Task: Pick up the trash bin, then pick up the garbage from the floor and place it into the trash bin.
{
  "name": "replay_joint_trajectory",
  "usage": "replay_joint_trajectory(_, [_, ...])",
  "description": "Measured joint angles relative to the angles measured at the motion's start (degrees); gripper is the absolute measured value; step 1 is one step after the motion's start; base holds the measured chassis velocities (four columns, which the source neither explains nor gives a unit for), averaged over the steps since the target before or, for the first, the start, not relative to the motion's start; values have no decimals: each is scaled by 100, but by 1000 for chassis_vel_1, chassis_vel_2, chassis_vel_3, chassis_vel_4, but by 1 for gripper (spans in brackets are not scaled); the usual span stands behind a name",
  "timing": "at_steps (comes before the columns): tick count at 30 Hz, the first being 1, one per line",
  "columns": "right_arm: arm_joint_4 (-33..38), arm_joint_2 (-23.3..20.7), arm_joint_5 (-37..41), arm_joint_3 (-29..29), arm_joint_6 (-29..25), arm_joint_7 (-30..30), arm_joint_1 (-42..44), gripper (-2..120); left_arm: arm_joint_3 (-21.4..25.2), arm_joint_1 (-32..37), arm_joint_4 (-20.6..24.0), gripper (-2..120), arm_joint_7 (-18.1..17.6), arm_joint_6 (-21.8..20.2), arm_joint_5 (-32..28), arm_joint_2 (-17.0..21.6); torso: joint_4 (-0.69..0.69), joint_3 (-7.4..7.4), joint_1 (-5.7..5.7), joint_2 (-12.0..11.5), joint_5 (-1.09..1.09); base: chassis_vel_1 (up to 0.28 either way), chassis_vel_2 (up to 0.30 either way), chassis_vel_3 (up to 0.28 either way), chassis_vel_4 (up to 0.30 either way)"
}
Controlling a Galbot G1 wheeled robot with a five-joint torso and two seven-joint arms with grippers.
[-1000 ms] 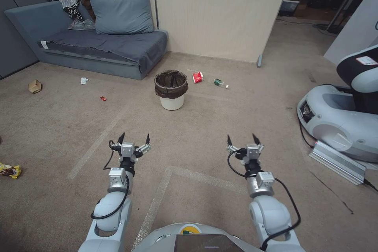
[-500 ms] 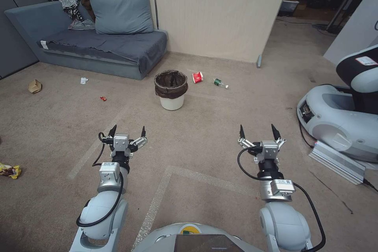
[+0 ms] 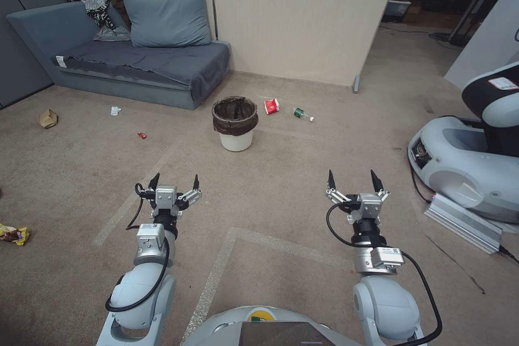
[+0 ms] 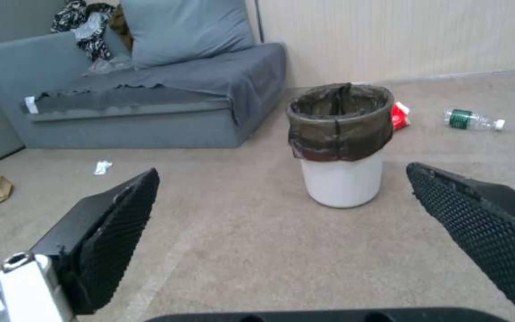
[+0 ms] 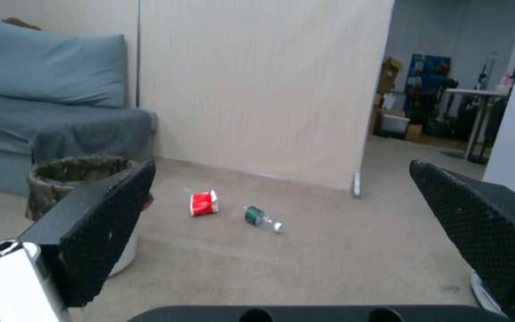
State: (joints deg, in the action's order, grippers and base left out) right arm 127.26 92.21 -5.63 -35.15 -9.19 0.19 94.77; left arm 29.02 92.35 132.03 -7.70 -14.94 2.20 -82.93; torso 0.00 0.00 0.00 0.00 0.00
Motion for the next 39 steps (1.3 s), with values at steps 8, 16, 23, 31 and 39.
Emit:
replay_joint_trajectory(8, [-16,-2,-6,-2,-16,-19,3,100,6,-5,-1,100,3,9,-2,3,0,0,0,0,0,0,0,0,0])
replay_joint_trajectory(16, [-28,-5,-29,-7,-35,-64,10,100,6,-4,-7,100,12,31,4,1,0,0,0,0,0,0,0,0,0])
replay_joint_trajectory(23, [-95,-7,-30,-27,-123,-147,12,100,3,-3,-20,100,10,39,42,-10,0,0,0,0,0,-37,41,35,-35])
replay_joint_trajectory(31, [-136,-7,-32,-43,-166,-193,11,100,-10,25,-60,100,13,75,94,-34,1,0,0,0,0,-206,183,171,-176])
replay_joint_trajectory(39, [-213,-7,-29,-52,-251,-281,-14,100,-17,35,-61,100,14,79,131,-40,0,0,0,0,-1,-278,278,268,-260])
